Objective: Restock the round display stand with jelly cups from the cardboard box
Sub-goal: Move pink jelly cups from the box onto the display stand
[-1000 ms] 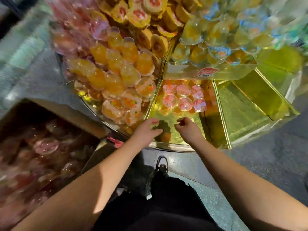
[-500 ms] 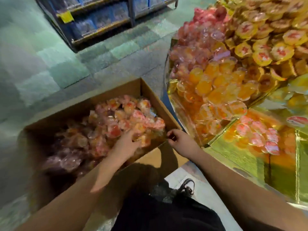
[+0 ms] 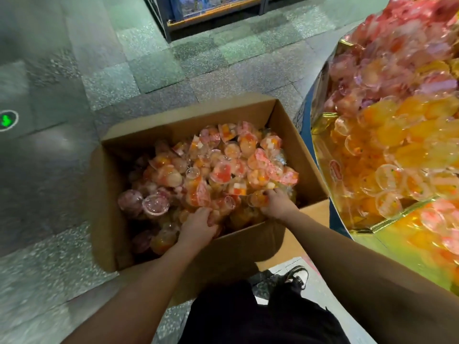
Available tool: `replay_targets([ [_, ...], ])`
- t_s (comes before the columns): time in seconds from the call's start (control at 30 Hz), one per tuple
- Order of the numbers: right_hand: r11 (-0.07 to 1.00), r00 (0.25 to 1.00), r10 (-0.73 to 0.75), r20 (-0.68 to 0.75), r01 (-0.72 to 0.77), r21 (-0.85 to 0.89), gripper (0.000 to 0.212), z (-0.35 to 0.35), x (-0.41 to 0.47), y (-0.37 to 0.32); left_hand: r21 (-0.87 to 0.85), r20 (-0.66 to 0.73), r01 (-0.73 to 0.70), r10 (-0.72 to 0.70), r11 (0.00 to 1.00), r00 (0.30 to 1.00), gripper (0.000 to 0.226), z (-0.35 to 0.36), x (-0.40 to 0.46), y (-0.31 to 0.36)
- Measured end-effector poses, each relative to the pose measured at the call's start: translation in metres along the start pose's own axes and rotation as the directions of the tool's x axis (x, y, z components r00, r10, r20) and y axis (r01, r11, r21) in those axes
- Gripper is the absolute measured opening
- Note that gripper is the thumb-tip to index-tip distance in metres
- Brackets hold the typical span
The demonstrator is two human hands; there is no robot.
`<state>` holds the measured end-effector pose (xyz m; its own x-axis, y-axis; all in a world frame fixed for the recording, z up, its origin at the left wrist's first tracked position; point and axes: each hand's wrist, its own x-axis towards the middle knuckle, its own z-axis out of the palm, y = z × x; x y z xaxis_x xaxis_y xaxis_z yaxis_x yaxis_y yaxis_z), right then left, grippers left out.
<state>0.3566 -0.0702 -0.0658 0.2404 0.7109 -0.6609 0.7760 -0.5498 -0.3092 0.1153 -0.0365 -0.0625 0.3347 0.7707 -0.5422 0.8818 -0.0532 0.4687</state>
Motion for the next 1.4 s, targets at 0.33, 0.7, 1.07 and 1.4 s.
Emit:
replay_targets([
  [0.33, 0.984, 0.991, 0.125, 0.048, -0.117, -0.138, 0.065, 0.014, 0.036, 0.006, 0.234, 0.006, -0.024, 0.023, 0.972, 1.0, 0.07, 0.023, 0.031, 0.013],
  [0.7, 0.976, 0.997, -0.003, -0.076, -0.013, -0.215, 0.054, 0.013, 0.044, 0.012, 0.283, -0.059, -0.055, 0.074, 0.958, 0.996, 0.049, 0.019, 0.043, 0.016],
  [1.07, 0.824, 0.987, 0.012, -0.163, 0.083, 0.56, 0.058, -0.018, -0.019, 0.034, -0.567, 0.121, 0.127, -0.071, 0.814, 0.99, 0.048, -0.029, -0.009, 0.058],
  [1.4, 0.255, 0.951, 0.262, -0.162, 0.094, 0.962, 0.042, -0.042, -0.148, 0.118, -0.81, 0.475, 0.362, 0.154, 0.462, 0.866, 0.025, 0.002, -0.006, 0.176],
])
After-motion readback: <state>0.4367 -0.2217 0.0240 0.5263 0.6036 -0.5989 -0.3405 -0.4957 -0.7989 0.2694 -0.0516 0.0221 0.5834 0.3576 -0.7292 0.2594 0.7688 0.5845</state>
